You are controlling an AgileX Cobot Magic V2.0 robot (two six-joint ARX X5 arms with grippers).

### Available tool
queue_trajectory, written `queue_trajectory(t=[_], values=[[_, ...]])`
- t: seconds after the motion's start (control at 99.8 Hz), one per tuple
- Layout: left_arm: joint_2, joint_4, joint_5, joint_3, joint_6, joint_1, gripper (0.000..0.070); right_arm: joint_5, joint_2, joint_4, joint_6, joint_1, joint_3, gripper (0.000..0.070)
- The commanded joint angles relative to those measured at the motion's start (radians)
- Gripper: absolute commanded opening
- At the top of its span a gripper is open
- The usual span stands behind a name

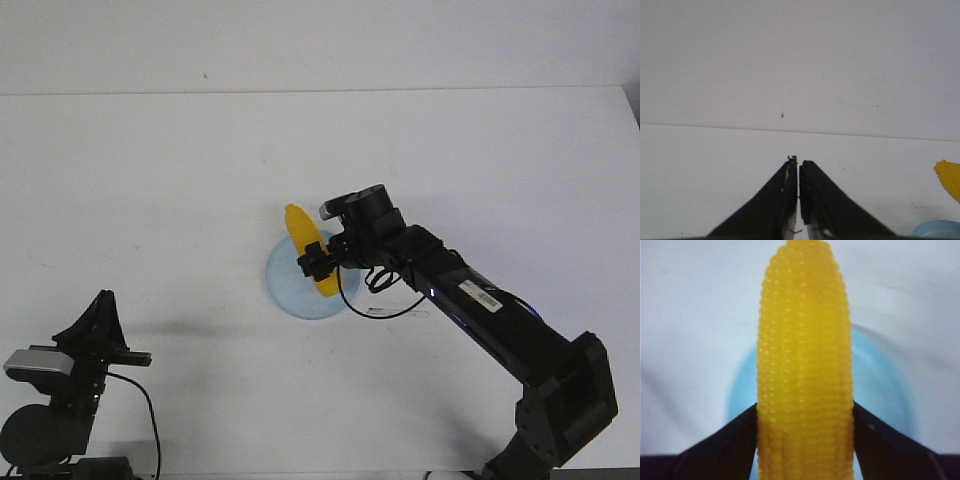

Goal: Place corn on plate with both arms
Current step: 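Carry the corn with the right gripper over the blue plate and lower it, then open the right gripper to release the corn onto the plate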

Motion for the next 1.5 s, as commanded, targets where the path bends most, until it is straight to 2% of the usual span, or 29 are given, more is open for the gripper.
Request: queue_trajectory(t=[0.0,0.15,0.301,0.451,0.591,0.731,0.862,1.022,1.152,1.242,1.403,1.493], values=[[-0.002,0.014,-0.002,0.005,0.005,0.002,0.0002,0.002,0.06,0.009,0.044,0.016,0.018,0.0325],[-0.002,0.015,-0.002,0.005,0.005,0.002,0.0002,0.018,0.117,0.011,0.076,0.04,0.018,0.0324],[-0.002,0.015,-0.002,0.005,0.005,0.002,0.0002,0.09,0.147,-0.002,0.141,0.042,0.018,0.0324],[-0.002,0.015,-0.002,0.005,0.005,0.002,0.0002,0.1,0.147,-0.001,0.143,0.042,0.018,0.0328],[-0.002,0.015,-0.002,0.005,0.005,0.002,0.0002,0.151,0.147,-0.035,0.146,0.042,0.017,0.0437],[-0.002,0.015,-0.002,0.005,0.005,0.002,0.0002,0.156,0.148,-0.024,0.146,0.048,0.018,0.0447],[-0.002,0.015,-0.002,0.005,0.005,0.002,0.0003,0.157,0.147,-0.01,0.146,0.048,0.018,0.0569],[-0.002,0.015,-0.002,0.005,0.005,0.002,0.0003,0.174,0.124,-0.027,0.114,0.048,0.05,0.0566],[-0.002,0.015,-0.002,0.005,0.005,0.002,0.0002,0.259,0.065,-0.023,0.075,0.047,0.066,0.0563],[-0.002,0.015,-0.002,0.005,0.005,0.002,0.0002,0.343,0.02,-0.032,0.043,0.047,0.066,0.0496],[-0.002,0.015,-0.002,0.005,0.005,0.002,0.0002,0.476,-0.024,-0.101,-0.021,0.048,0.064,0.0196],[-0.002,0.015,-0.002,0.005,0.005,0.002,0.0002,0.544,-0.048,-0.113,-0.057,0.048,0.043,0.0084]])
